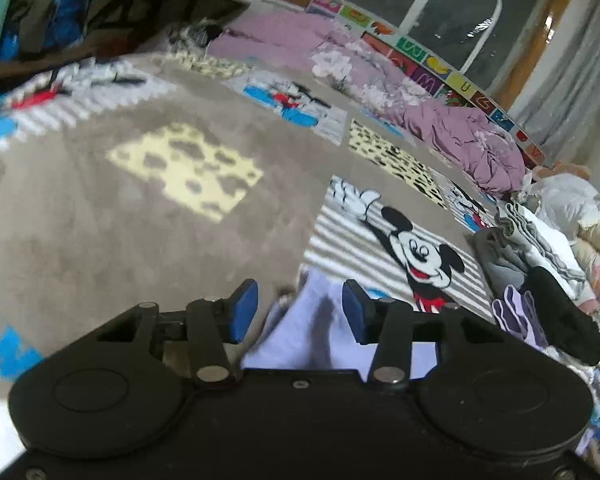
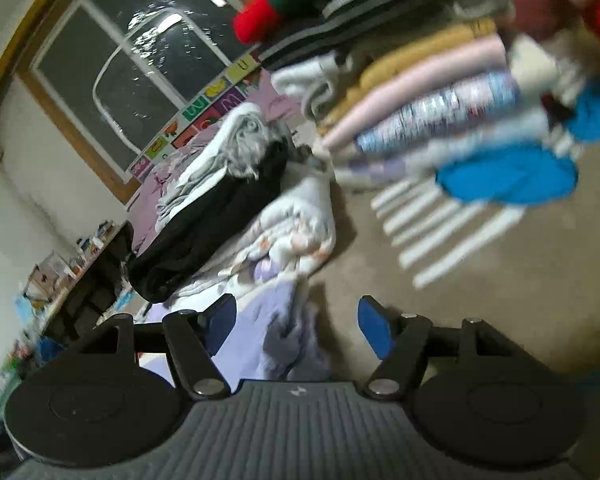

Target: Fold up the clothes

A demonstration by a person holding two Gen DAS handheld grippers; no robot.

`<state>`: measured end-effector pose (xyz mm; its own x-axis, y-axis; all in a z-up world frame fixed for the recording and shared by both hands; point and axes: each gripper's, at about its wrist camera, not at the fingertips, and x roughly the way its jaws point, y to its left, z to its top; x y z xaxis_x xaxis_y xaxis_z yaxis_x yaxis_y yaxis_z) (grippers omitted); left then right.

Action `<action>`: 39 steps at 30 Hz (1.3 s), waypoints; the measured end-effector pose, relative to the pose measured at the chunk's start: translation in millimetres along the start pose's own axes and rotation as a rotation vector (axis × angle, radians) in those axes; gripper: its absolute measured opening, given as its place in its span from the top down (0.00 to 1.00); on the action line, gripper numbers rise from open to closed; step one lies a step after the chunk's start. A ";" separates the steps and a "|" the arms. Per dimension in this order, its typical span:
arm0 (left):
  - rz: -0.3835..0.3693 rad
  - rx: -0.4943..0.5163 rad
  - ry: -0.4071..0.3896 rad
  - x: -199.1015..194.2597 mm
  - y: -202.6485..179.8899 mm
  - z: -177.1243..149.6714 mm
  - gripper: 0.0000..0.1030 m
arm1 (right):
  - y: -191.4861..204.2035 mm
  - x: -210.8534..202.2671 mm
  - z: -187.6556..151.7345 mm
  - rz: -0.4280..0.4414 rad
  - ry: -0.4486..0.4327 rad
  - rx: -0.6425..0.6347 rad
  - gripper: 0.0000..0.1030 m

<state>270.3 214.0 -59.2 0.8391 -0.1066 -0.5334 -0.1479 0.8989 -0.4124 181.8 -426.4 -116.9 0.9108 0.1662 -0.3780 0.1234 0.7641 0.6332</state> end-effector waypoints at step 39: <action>-0.034 0.600 -0.194 -43.6 -46.4 -18.7 0.79 | 89.8 11.2 7.3 0.013 0.001 -0.676 0.66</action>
<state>230.8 169.0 -30.6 0.9262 -0.1113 -0.3602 0.1530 0.9842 0.0893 205.9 -360.5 -59.2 0.9100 0.1786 -0.3741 -0.1618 0.9839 0.0760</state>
